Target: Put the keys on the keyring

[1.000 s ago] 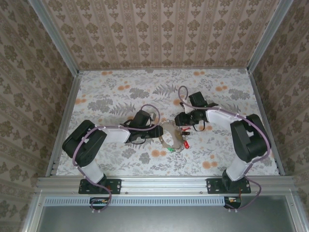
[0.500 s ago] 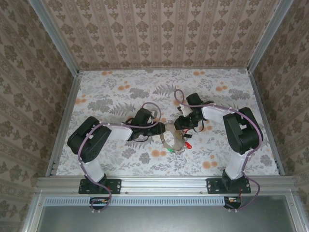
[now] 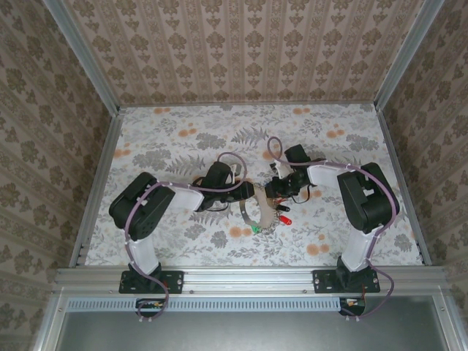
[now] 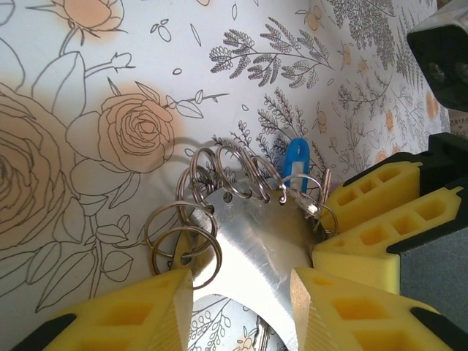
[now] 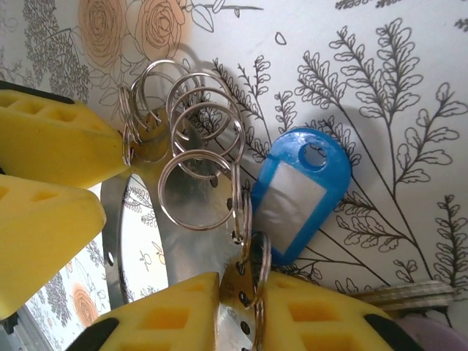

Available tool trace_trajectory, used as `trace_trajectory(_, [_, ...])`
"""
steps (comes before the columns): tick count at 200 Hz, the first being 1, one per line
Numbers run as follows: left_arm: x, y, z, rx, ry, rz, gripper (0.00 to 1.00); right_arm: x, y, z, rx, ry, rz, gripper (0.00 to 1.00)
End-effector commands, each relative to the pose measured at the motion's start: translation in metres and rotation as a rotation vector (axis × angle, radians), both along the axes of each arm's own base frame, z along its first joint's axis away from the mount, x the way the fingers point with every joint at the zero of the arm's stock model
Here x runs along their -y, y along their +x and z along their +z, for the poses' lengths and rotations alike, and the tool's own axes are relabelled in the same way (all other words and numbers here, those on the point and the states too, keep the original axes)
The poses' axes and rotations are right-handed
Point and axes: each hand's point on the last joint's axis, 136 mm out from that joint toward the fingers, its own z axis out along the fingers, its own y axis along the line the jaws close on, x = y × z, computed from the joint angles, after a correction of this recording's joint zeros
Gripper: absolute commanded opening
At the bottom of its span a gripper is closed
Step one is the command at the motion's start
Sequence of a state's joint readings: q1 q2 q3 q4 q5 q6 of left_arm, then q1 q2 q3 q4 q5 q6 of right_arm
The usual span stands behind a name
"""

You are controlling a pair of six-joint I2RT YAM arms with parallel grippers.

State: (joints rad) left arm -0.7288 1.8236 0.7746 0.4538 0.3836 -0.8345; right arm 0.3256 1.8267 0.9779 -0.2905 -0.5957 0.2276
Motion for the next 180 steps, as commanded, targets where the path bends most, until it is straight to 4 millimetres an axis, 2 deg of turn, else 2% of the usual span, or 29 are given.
trace_trajectory(1, [-0.016, -0.005, -0.002, 0.011, 0.072, 0.027, 0.41, -0.002, -0.012, -0.020, -0.073, 0.019, -0.020, 0.18])
trace_trajectory(33, [-0.030, -0.007, 0.006, 0.048, 0.121, 0.048, 0.42, -0.007, -0.007, -0.002, -0.055, 0.125, -0.049, 0.10])
trace_trajectory(63, [-0.042, -0.005, 0.014, 0.080, 0.151, 0.086, 0.43, -0.006, 0.002, 0.022, 0.006, 0.217, -0.091, 0.03])
trace_trajectory(100, [-0.052, -0.007, 0.017, 0.083, 0.180, 0.105, 0.45, -0.001, 0.007, 0.040, 0.037, 0.294, -0.131, 0.01])
trace_trajectory(107, [-0.054, -0.007, 0.017, 0.083, 0.171, 0.115, 0.48, 0.000, 0.009, 0.043, 0.042, 0.314, -0.143, 0.00])
trace_trajectory(138, [-0.045, -0.007, 0.022, 0.082, 0.056, 0.103, 0.53, 0.005, 0.017, 0.059, 0.089, 0.401, -0.188, 0.00])
trace_trajectory(180, [-0.024, -0.002, 0.013, 0.028, -0.053, 0.051, 0.54, 0.005, 0.017, 0.057, 0.106, 0.406, -0.182, 0.00])
